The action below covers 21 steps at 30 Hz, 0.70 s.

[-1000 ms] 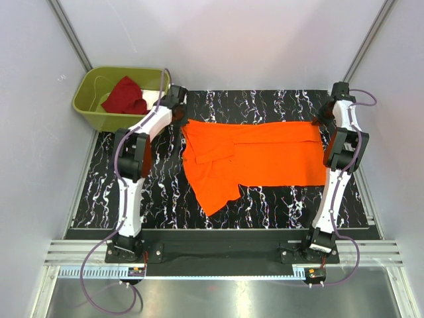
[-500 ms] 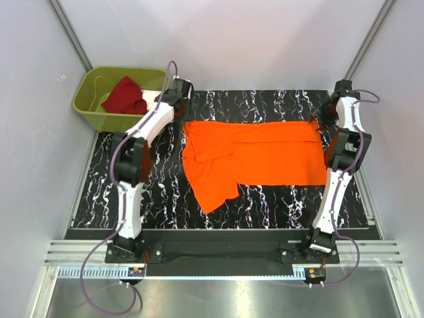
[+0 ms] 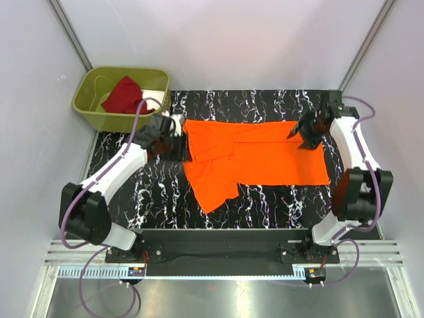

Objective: Fold and stack the t-shirts
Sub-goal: Fold the tshirt

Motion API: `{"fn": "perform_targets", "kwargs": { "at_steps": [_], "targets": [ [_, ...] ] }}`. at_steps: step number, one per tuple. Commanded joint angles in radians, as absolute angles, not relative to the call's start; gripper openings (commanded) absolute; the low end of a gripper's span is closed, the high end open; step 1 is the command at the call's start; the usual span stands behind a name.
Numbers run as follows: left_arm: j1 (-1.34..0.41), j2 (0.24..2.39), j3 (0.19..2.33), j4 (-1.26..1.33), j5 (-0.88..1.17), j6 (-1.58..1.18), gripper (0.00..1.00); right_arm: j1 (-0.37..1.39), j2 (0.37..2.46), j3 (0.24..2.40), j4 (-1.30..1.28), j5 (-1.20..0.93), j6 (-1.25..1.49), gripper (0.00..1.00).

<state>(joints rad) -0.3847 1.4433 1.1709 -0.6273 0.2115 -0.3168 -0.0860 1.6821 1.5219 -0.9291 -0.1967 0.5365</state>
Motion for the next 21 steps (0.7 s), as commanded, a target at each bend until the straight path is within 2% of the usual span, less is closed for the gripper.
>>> {"fn": "perform_targets", "kwargs": {
  "at_steps": [1,3,5,9,16,21],
  "targets": [
    [-0.38,1.45,1.077,-0.572,0.431,-0.389,0.5,-0.106,1.609,1.356,-0.922,-0.337,0.543,0.63],
    [-0.38,1.466,1.022,-0.536,0.503,-0.423,0.44,-0.106,1.554,1.287,-0.945,-0.338,0.516,0.62],
    [-0.38,1.473,0.977,-0.514,0.515,-0.457,0.44,-0.106,1.508,1.253,-0.969,-0.328,0.479,0.62],
    [-0.387,1.457,0.902,-0.463,0.46,-0.488,0.53,-0.107,1.476,1.241,-0.997,-0.308,0.443,0.62],
    [-0.456,1.39,0.729,-0.305,0.405,-0.552,0.56,-0.109,1.431,1.221,-0.989,-0.318,0.462,0.63],
    [-0.485,1.385,0.683,-0.233,0.341,-0.523,0.57,-0.109,1.413,1.204,-0.973,-0.339,0.502,0.63]
  ]
}}
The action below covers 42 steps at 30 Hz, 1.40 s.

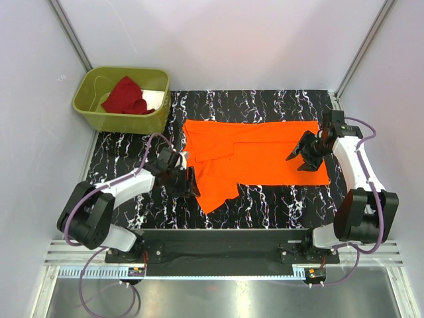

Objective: Fold and stack the t-shirts
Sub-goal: Fold the tshirt

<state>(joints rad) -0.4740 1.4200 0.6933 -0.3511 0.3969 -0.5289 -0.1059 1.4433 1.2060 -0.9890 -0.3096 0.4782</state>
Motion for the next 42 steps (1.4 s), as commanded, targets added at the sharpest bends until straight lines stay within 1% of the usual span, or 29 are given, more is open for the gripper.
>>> {"fn": "perform_targets", "kwargs": {
  "at_steps": [1,6,9,13,14,19,22,23,25,26,27,29,30,33,35,38,39,40,42],
  "targets": [
    [-0.488,1.384,0.678,-0.224,0.327,-0.508,0.57,-0.109,1.411,1.206,-0.971,-0.334,0.503,0.63],
    [-0.502,1.401,0.667,-0.172,0.278,-0.486,0.57,-0.109,1.397,1.213,-0.963,-0.287,0.538,0.63],
    [-0.515,1.401,0.647,-0.115,0.278,-0.483,0.55,-0.109,1.376,1.192,-0.925,-0.284,0.584,0.63],
    [-0.532,1.428,0.627,-0.083,0.276,-0.468,0.51,-0.113,1.361,1.151,-0.89,-0.278,0.635,0.63],
    [-0.534,1.434,0.624,-0.08,0.281,-0.466,0.49,-0.115,1.358,1.141,-0.881,-0.275,0.646,0.63],
    [-0.54,1.442,0.609,-0.069,0.273,-0.451,0.46,-0.162,1.319,1.059,-0.827,-0.261,0.715,0.62],
    [-0.54,1.447,0.614,-0.055,0.279,-0.46,0.36,-0.187,1.327,1.042,-0.818,-0.236,0.719,0.6],
    [-0.54,1.444,0.617,-0.058,0.284,-0.465,0.3,-0.189,1.336,1.045,-0.837,-0.194,0.715,0.58],
    [-0.54,1.434,0.627,-0.064,0.297,-0.474,0.23,-0.202,1.38,1.072,-0.924,-0.131,0.707,0.55],
    [-0.541,1.421,0.63,-0.067,0.302,-0.476,0.19,-0.209,1.391,1.077,-0.943,-0.071,0.704,0.51],
    [-0.543,1.414,0.638,-0.075,0.302,-0.479,0.13,-0.216,1.4,1.08,-0.957,-0.045,0.701,0.49],
    [-0.543,1.388,0.641,-0.09,0.311,-0.483,0.06,-0.259,1.414,1.077,-0.971,0.036,0.693,0.45],
    [-0.545,1.379,0.64,-0.092,0.313,-0.489,0.01,-0.274,1.414,1.074,-0.969,0.06,0.692,0.41],
    [-0.548,1.351,0.632,-0.086,0.33,-0.508,0.0,-0.363,1.431,1.051,-0.931,0.089,0.681,0.36],
    [-0.551,1.338,0.627,-0.077,0.336,-0.517,0.0,-0.412,1.477,1.052,-0.907,0.091,0.673,0.36],
    [-0.558,1.316,0.617,-0.064,0.345,-0.531,0.0,-0.452,1.543,1.055,-0.856,0.058,0.666,0.39],
    [-0.561,1.313,0.615,-0.066,0.345,-0.532,0.0,-0.46,1.574,1.055,-0.823,0.046,0.663,0.43],
    [-0.561,1.307,0.615,-0.061,0.35,-0.532,0.0,-0.465,1.586,1.06,-0.815,0.035,0.661,0.44],
    [-0.563,1.309,0.62,-0.063,0.357,-0.531,0.0,-0.472,1.608,1.063,-0.79,0.031,0.658,0.45]
  ]
}}
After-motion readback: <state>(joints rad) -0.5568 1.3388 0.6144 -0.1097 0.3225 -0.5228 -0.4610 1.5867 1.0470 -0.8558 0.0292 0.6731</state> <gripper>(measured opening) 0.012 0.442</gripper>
